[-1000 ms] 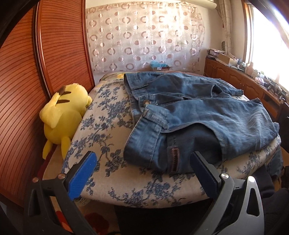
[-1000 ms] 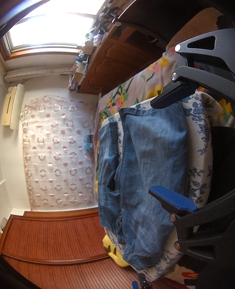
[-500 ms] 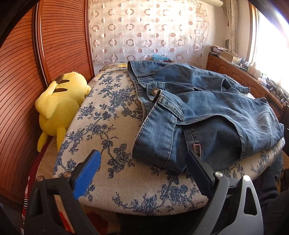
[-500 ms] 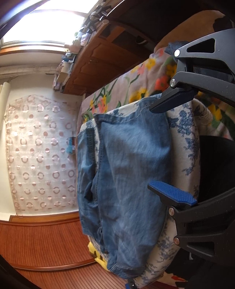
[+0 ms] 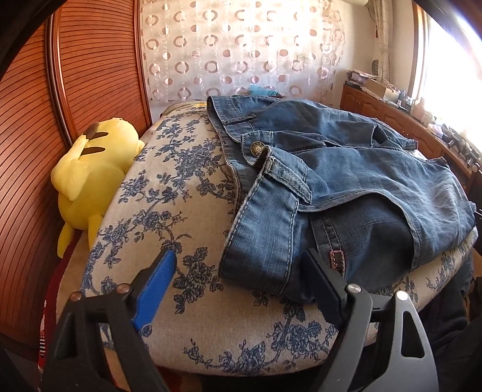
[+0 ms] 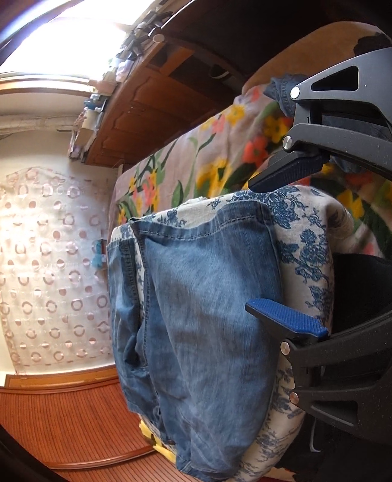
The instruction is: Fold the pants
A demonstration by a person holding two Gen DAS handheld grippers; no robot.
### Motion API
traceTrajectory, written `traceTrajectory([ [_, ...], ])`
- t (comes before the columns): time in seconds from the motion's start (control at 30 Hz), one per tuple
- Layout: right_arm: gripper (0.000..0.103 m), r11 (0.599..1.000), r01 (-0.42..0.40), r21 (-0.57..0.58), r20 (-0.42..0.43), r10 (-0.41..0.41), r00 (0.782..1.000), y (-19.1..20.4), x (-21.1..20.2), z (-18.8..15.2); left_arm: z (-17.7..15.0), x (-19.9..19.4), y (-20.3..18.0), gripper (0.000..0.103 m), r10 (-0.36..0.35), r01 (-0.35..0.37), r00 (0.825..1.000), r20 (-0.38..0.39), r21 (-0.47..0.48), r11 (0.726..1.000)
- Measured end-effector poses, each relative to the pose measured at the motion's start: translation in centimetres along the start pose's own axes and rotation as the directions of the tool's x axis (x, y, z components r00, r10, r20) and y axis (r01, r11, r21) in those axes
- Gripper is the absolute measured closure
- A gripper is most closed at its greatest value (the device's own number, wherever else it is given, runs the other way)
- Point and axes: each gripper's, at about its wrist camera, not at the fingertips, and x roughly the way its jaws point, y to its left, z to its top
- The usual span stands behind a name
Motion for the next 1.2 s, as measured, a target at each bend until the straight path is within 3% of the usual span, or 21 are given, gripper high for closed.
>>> traceTrajectory([
  [0.23,0.036,1.000,-0.028,-0.005,-0.029,0.028,0.999,-0.5,1.1,0.3,0.3,0.8,-0.3,0.026,-0.021,0.021,1.000,-0.012,0.005,1.000],
  [0.33,0.049,0.999,-0.032,-0.006,-0.039,0.032,0.999,-0.5,1.5,0.4,0.3,1.0,-0.3,0.029,-0.023,0.023,1.000,-0.015,0.004,1.000],
  [0.47,0.074,1.000,-0.028,0.014,-0.043,0.029,0.999,-0.9,1.6,0.5,0.5,1.3,-0.3,0.031,-0.028,0.028,0.999,-0.016,-0.007,1.000],
  [0.6,0.089,0.999,-0.042,0.007,-0.042,0.042,0.998,-1.1,1.4,0.5,0.4,1.4,-0.2,0.044,-0.057,0.056,0.998,-0.019,-0.018,0.998],
  [0.93,0.091,0.999,-0.048,0.017,-0.003,0.048,0.999,-1.1,0.2,0.6,0.0,0.3,0.0,0.076,-0.126,0.126,0.992,0.002,-0.038,0.991],
  [1.2,0.092,0.999,-0.042,0.009,0.040,0.042,0.998,-1.2,-1.1,1.3,-0.4,-2.4,-0.3,0.091,-0.148,0.150,0.988,0.046,-0.027,0.988],
])
